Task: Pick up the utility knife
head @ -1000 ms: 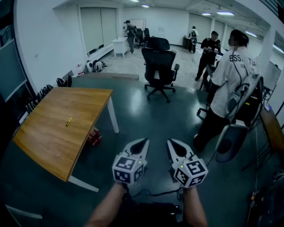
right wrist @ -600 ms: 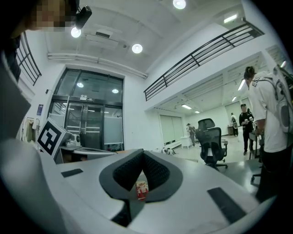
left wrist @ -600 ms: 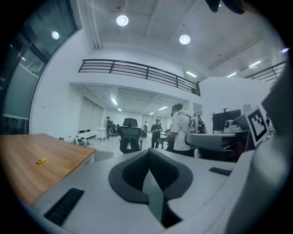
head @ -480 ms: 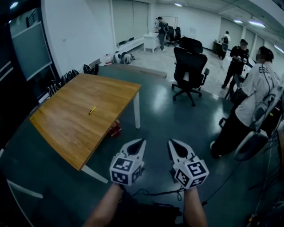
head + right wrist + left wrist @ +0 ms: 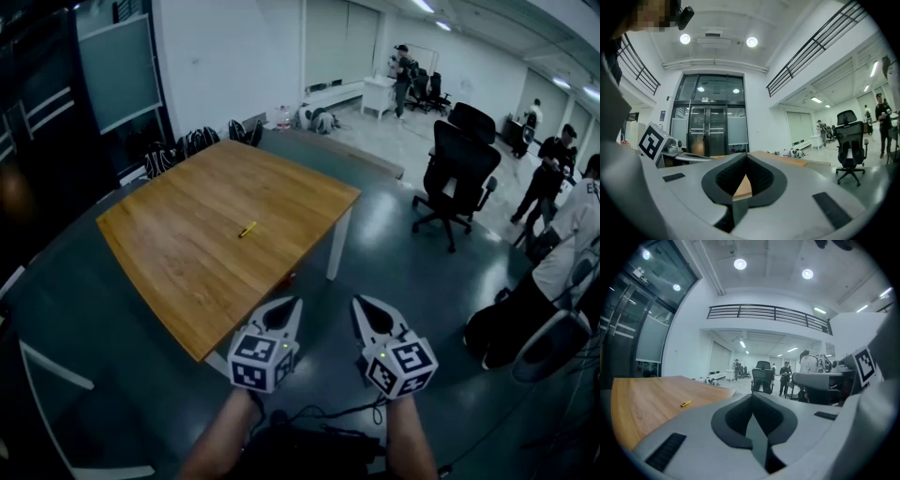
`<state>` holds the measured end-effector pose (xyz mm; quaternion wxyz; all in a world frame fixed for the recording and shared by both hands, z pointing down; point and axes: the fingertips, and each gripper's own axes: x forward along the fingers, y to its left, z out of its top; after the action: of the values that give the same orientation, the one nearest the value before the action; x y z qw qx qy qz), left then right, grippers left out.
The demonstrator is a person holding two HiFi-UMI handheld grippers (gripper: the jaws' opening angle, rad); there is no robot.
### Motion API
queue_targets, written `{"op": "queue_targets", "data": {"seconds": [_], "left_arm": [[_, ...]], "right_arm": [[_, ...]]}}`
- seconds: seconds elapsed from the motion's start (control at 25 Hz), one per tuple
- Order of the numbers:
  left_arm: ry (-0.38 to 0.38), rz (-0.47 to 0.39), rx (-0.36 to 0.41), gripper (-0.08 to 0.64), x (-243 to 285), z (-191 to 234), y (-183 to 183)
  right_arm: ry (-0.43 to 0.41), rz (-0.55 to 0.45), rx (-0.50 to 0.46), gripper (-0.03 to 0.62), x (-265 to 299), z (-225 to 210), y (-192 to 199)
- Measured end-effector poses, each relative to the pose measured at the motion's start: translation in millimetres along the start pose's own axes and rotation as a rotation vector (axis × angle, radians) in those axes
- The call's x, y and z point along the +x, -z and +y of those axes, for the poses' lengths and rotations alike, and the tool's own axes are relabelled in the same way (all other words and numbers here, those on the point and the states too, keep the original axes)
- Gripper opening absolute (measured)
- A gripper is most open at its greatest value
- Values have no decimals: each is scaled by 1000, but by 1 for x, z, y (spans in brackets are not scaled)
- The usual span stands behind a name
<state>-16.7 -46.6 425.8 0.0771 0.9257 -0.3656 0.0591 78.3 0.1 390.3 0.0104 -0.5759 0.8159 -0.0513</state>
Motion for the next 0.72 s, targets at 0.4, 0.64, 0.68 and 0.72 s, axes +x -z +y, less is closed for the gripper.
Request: {"op": "queue_targets", "data": {"seconds": [0.4, 0.64, 0.68, 0.72], "left_arm": [[-70, 15, -48, 8, 5, 108, 2], [-116, 26, -49, 6, 19, 149, 2], [-121, 33, -56, 6, 22, 153, 4], [-130, 36, -59, 7, 26, 158, 6]], "right_arm": [[-48, 47, -18, 11, 102, 30, 4], [-115, 82, -11, 11, 155, 39, 17], [-127, 85, -10, 11, 163, 38, 18], [-137, 87, -9, 12, 171, 36, 18]]}}
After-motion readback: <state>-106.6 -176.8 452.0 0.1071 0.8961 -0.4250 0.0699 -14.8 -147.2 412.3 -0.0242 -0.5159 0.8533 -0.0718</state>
